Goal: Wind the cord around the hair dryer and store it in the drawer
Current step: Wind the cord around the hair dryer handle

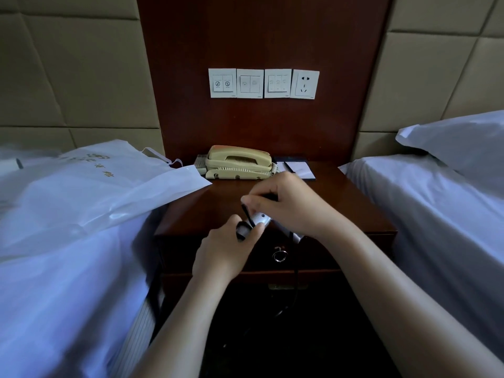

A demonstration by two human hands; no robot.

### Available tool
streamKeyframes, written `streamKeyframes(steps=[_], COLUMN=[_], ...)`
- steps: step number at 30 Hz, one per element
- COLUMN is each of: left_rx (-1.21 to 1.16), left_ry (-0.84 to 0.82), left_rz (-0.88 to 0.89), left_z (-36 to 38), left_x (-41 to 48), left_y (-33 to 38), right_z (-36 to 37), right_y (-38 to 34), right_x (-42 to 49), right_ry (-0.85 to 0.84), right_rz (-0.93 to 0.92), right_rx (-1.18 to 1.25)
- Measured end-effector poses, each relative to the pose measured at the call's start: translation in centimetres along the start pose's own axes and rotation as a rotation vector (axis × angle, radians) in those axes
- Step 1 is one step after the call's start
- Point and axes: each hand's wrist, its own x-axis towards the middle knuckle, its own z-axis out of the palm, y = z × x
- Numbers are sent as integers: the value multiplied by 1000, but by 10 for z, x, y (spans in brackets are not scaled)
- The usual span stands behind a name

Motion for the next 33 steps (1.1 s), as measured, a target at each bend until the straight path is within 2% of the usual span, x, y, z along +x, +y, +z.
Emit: streamKeyframes(steps=[4, 10, 13, 17, 23, 26, 30, 33], left_rx=[20, 50, 74, 61, -148, -307, -548, -659], left_ry=[38, 52, 13, -50, -230, -348, -456, -449], left_rz=[20, 8, -27, -9, 43, 56, 97, 99], left_z=[-4, -10, -12, -15, -13, -9, -8, -7], left_x=[2, 6, 8, 8, 2, 0, -3, -2], left_y=[2, -5, -7, -6, -2, 1, 6, 5], right_z=[-4, -26, -37, -45, -36, -35, -36, -31], right_y=[6, 30, 43, 53, 75, 92, 107, 115], right_x=[-1, -7, -9, -10, -12, -18, -28, -33], right_ry=[-22, 43, 80, 105, 266, 244, 183, 198], right_rz=[35, 338, 360, 333, 367, 407, 502, 540], right_rx=[51, 383, 487, 414, 290, 267, 486, 537])
